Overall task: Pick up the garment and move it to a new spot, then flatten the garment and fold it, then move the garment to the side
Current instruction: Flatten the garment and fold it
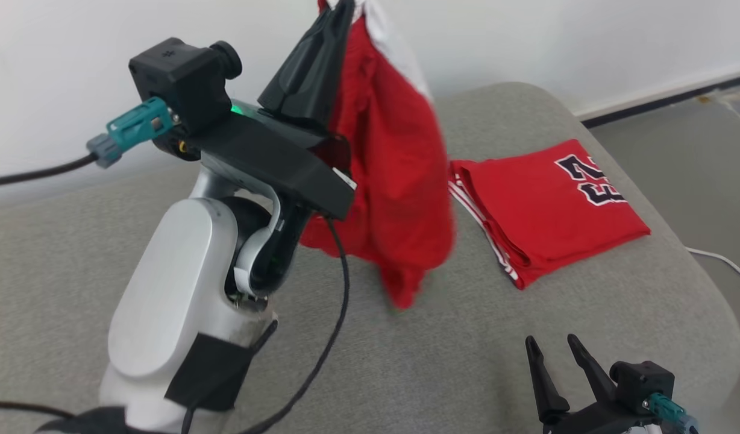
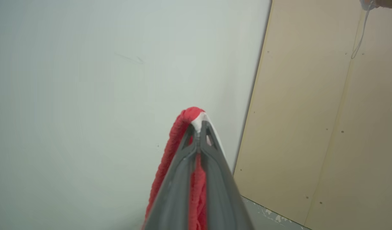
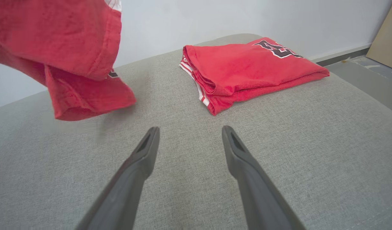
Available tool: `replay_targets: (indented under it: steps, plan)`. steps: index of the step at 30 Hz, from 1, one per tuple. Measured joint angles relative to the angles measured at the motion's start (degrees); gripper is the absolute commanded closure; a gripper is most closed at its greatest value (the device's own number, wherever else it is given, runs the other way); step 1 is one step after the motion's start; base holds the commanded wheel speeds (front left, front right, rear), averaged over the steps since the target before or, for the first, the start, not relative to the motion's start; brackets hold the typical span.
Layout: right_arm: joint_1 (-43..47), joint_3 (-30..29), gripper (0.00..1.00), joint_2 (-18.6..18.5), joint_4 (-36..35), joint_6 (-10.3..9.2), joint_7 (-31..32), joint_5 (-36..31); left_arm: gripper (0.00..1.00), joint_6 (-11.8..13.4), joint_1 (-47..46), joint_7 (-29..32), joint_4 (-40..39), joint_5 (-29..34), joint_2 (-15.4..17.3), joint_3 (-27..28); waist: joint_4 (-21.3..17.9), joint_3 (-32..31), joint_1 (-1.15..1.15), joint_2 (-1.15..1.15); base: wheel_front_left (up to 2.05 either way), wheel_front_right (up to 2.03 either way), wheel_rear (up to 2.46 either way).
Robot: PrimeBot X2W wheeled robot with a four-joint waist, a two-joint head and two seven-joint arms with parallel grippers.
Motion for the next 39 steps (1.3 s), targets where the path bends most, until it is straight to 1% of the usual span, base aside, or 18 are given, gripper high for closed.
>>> replay_targets:
  steps: [3, 6, 7, 10, 12, 14, 17, 21, 26, 28, 31, 36, 39]
  plan:
    - [0.75, -0.15, 0.00, 0.00, -0.48, 0.00, 0.26, -0.21, 1.00, 1.66, 1.69, 1.27, -4.33, -1.18, 0.07, -0.59, 1.35, -0.47, 0.00, 0.00, 0.00, 0.00, 0.00]
    - [0.80, -0.10, 0.00, -0.02, -1.26, 0.00, 0.65, -0.20, 1.00, 3.26, 7.83, 3.23, -6.95, -0.97, 1.82, -1.03, 3.06, -0.87, 0.00, 0.00, 0.00, 0.00, 0.00]
    - [0.96, 0.05, 0.00, 0.00, -1.48, 0.00, 0.77, -0.19, 1.00, 3.88, 14.19, 4.79, -7.46, -1.65, 3.47, -1.43, 4.38, -1.01, 0.00, 0.00, 0.00, 0.00, 0.00]
    - [0.98, -0.16, 0.00, -0.01, -1.74, 0.00, 0.94, -0.14, 1.00, 5.32, 25.43, 6.37, -6.32, -2.88, 6.26, -1.79, 6.46, -1.06, 0.00, 0.00, 0.00, 0.00, 0.00]
    - [0.94, -0.30, 0.00, 0.00, -2.00, 0.00, 0.99, -0.15, 1.00, 5.84, 31.19, 6.78, -4.91, -3.81, 8.14, -1.42, 7.86, -0.97, 0.00, 0.00, 0.00, 0.00, 0.00]
    - [0.82, -0.45, 0.00, 0.02, -2.14, 0.00, 1.00, -0.29, 1.00, 6.45, 35.05, 7.04, -3.28, -4.09, 9.47, -1.01, 9.26, -0.81, 0.00, 0.00, 0.00, 0.00, 0.00]
    - [0.74, -0.47, 0.00, 0.00, -2.49, 0.00, 1.19, -0.52, 1.00, 6.82, 37.71, 7.03, -0.98, -5.46, 9.66, -0.25, 11.32, -0.54, 0.00, 0.00, 0.00, 0.00, 0.00]
    - [0.57, 0.05, 0.00, 0.01, -2.76, 0.00, 1.57, -0.59, 1.00, 7.14, 37.94, 6.44, 2.55, -6.69, 8.77, 0.26, 13.67, -0.27, 0.00, 0.00, 0.00, 0.00, 0.00]
    - [-0.65, 0.35, 0.00, -0.04, -3.21, 0.00, 3.66, -2.24, 1.00, 6.25, 37.88, 5.45, 5.69, -7.61, 7.47, 0.04, 15.35, -0.13, 0.00, 0.00, 0.00, 0.00, 0.00]
    - [-1.92, 0.22, 0.00, -0.49, -3.43, 0.00, 6.08, -2.49, 1.00, 6.15, 37.80, 4.92, 6.10, -7.87, 7.11, 0.09, 15.54, -0.02, 0.00, 0.00, 0.00, 0.00, 0.00]
    - [-4.85, -1.21, 0.00, -2.16, -4.11, 0.00, 11.76, -2.49, 1.00, 5.71, 37.70, 4.00, 6.47, -7.98, 6.75, 0.12, 15.67, 0.12, 0.00, 0.00, 0.00, 0.00, 0.00]
    - [-12.67, -3.76, 0.00, -4.82, -4.86, 0.00, 24.61, -2.85, 1.00, 5.13, 37.60, 3.42, 6.15, -8.00, 6.51, -0.31, 16.22, 0.42, 0.01, 0.00, 0.00, 0.00, 0.00]
    - [-17.35, -4.94, 0.00, -6.04, -3.49, 0.00, 32.25, -2.89, 1.00, 4.64, 37.49, 3.23, 6.00, -7.94, 6.46, -0.79, 16.80, 0.85, 0.01, 0.00, 0.00, 0.00, 0.00]
